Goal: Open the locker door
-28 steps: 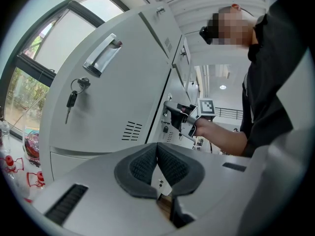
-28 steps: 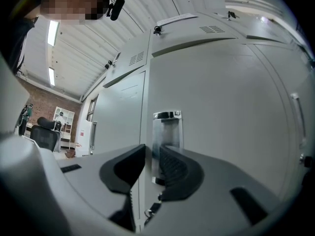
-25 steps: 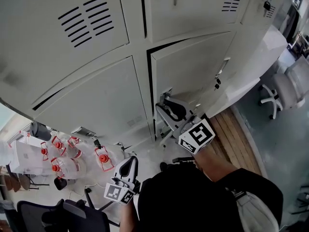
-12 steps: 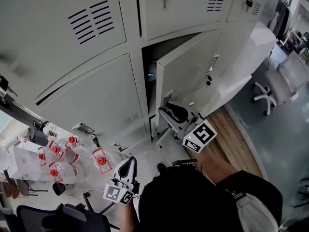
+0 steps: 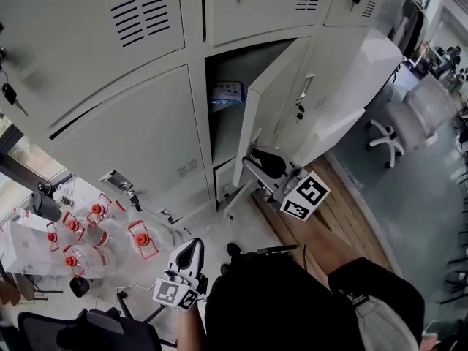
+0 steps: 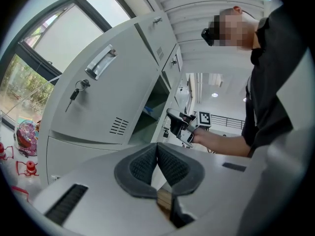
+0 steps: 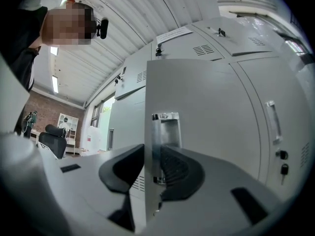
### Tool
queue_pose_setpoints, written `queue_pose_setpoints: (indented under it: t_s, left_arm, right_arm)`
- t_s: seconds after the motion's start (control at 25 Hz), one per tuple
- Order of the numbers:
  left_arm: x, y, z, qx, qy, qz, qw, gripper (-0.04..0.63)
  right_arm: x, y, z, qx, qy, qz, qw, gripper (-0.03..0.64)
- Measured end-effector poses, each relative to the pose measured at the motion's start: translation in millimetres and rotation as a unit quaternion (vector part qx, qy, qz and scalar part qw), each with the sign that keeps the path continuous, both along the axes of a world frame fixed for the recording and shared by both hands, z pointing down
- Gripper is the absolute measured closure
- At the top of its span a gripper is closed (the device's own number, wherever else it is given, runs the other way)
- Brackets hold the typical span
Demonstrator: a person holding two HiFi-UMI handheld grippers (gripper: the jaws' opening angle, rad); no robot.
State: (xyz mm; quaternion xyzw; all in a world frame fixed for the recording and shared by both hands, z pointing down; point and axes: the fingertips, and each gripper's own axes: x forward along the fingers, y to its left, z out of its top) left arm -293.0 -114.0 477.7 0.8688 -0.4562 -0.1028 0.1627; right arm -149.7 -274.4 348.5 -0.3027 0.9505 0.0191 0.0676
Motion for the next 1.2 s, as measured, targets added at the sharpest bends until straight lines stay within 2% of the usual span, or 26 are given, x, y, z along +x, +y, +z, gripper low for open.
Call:
queue_pose_setpoints:
  t_s: [0.24,0.52,0.88,1.2]
  left_arm:
    - [14,22,11,-0.011,0.007,0.021,0.9997,0.58]
    - [23,21,14,-0.005,0.0,0.017,0.9998,0.58]
    - [50,-4,-9,0.017,0.004,-0.044,0.9989,0.58]
    - [100,-8,-19,0.023,-0.012,-0.057,0.9981,0.58]
  right_arm:
    - [14,11,0,0.001,0.0,-0.011,1.0,0.503]
    - [32,24,0,0.012,-0.016,-0.04,0.999,0.503]
    - [63,40,-1,0.016,-0.008,-0.102,0.995,0.502]
    - [96,50,1,0.014,-0.013,-0.152,0.988,0.502]
